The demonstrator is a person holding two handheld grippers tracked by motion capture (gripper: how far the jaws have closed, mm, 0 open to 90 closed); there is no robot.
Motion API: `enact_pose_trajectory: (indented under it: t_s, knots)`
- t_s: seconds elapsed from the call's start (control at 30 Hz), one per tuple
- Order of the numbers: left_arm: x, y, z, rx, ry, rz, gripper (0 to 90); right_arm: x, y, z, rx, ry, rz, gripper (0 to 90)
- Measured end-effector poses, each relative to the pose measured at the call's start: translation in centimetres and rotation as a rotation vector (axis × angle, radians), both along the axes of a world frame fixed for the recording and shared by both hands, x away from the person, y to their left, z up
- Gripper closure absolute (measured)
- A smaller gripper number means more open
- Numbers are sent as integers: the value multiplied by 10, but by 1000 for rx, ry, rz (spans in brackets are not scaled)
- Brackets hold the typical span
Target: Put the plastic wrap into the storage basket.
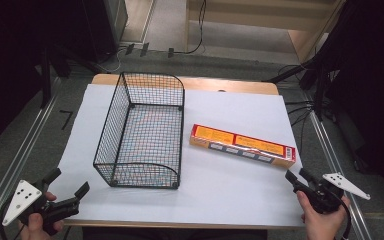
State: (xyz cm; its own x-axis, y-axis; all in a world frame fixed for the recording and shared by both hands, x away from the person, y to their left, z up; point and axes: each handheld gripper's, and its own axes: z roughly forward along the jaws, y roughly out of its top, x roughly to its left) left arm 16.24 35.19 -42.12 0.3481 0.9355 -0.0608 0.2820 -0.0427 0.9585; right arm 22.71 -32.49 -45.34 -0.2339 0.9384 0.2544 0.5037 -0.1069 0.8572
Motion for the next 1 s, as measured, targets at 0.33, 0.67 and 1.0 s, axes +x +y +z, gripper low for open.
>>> enact_pose_trajectory:
  t_s: [0.33, 0.67, 1.0]
  knots:
    - [-1, -1, 0, 10, 4, -2, 29, 24, 14, 16, -279, -25, 194, 806]
    - [-1, 1, -1, 6, 7, 3, 29, 80, 33, 53, -477, 177, 516, 851]
    - [-2, 1, -2, 19, 11, 11, 29, 147, 64, 72, -725, 318, 736, 900]
